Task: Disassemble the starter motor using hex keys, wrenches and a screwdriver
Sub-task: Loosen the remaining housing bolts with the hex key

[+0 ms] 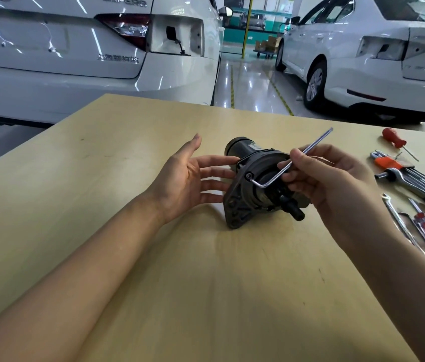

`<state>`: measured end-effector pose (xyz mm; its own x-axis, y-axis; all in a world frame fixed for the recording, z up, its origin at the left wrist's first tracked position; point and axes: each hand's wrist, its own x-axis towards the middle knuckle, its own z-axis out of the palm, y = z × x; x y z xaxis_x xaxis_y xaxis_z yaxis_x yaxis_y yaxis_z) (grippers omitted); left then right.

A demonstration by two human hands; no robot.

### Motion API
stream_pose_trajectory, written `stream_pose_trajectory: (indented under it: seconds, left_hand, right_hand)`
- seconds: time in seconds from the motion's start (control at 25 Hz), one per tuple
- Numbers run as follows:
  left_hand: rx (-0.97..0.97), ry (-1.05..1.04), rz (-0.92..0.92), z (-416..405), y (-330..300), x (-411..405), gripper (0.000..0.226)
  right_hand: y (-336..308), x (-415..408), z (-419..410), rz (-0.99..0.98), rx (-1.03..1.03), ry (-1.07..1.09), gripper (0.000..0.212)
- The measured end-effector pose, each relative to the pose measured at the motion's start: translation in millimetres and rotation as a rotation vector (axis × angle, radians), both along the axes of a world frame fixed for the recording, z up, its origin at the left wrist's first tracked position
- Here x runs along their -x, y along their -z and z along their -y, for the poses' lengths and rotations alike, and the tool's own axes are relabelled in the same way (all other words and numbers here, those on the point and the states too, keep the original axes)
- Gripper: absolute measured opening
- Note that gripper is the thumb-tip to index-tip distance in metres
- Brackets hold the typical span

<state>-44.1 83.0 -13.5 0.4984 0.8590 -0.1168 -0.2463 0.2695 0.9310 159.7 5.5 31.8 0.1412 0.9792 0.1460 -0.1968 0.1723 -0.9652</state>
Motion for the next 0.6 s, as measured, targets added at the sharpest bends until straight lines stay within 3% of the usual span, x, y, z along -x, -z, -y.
stream_pose_trajectory:
  seconds: [0.36,0.6]
  left_hand:
    - [-0.018,-0.012,0.005,1.9,-0.7,-0.9,0.068]
    - [-0.027,-0.059,-0.004,4.7,-0.8,-5.0,0.067]
  right_hand:
    - [-1.4,7.6,5.8,0.004,-0.059,0.055,0.014]
    - [-15.4,19.3,4.3,0.330,-0.240,0.123,0.011]
